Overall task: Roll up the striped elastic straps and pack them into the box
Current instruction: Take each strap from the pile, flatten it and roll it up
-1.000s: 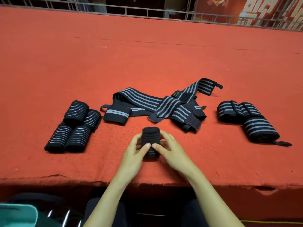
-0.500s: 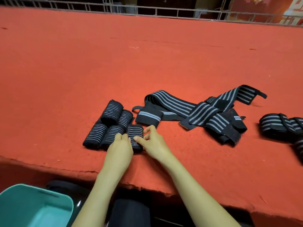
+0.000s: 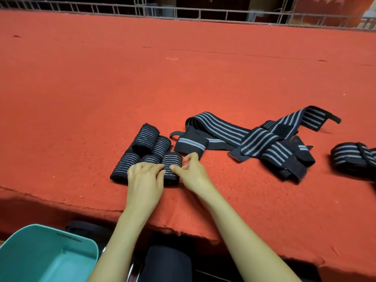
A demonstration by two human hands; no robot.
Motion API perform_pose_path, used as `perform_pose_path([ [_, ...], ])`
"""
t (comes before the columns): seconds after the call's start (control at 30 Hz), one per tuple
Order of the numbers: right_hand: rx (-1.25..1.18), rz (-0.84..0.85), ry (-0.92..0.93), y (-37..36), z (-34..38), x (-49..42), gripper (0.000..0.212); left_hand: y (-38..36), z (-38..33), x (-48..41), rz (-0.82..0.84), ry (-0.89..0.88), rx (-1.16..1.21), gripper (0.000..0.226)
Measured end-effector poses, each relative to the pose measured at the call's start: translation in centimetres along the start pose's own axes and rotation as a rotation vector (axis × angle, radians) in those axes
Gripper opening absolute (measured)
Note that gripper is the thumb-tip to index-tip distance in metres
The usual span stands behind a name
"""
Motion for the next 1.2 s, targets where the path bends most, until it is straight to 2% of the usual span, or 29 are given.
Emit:
perform_pose_path([
  [0.13, 0.173, 0.029, 0.045, -0.5, 0.7, 0.0, 0.027, -0.4, 0.5, 0.2, 0.05, -0.014, 0.02, 0.022],
  [0.27, 0.436, 0.005, 0.102, -0.2, 0.3, 0.3, 0.038, -0.6, 0.1, 0.3, 0.064, -0.022, 0.053, 0.025],
  [0.37, 0.388, 0.066, 0.12, 0.5, -0.8, 0.8, 0.039, -0.7, -0.3, -0.2, 0.127, 0.029, 0.061, 0.024],
  [0.47, 0.34, 0.063, 0.136, 3.2, -1.6, 1.2, 0.038, -0.6, -2.2, -0.6, 0.166, -0.037, 0.073, 0.027],
  [0.67, 0.383, -0.118, 0.126, 12.7, -4.7, 1.5, 0.03, -3.4, -9.0, -1.4, 0.291, -0.197, 0.245, 0.027],
  [0.77, 0.395, -0.277, 0.097, 17.5, -7.3, 1.8, 0.026, -6.4, -13.0, -2.6, 0.362, -0.245, 0.359, 0.027],
  [0.83, 0.441, -0.39, 0.073, 20.1, -9.1, 1.8, 0.033, -8.4, -15.5, -3.4, 0.396, -0.255, 0.418, 0.029],
  [0.9, 0.498, -0.462, 0.04, 22.1, -10.5, 1.7, 0.045, -10.4, -17.4, -4.3, 0.434, -0.232, 0.453, 0.035],
  [1.0, 0.533, -0.432, -0.011, 23.4, -12.5, 1.0, 0.063, -13.1, -19.3, -5.8, 0.473, -0.153, 0.483, 0.047],
  [1.13, 0.446, -0.358, -0.07, 21.8, -14.7, 0.1, 0.056, -15.5, -19.7, -8.8, 0.456, 0.077, 0.512, 0.06],
  [1.2, 0.491, -0.348, -0.09, 20.6, -15.2, 0.0, 0.054, -16.8, -19.2, -9.9, 0.495, 0.166, 0.517, 0.063],
])
Point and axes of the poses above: each hand's wrist, its own x-axis away from the middle knuckle, its own y-axis out of the back of the hand, z = x × y, the point moved 5 cm from there along -x, towards the middle knuckle, and after that the axes turned 6 degrees about x, right-handed, at the moved point
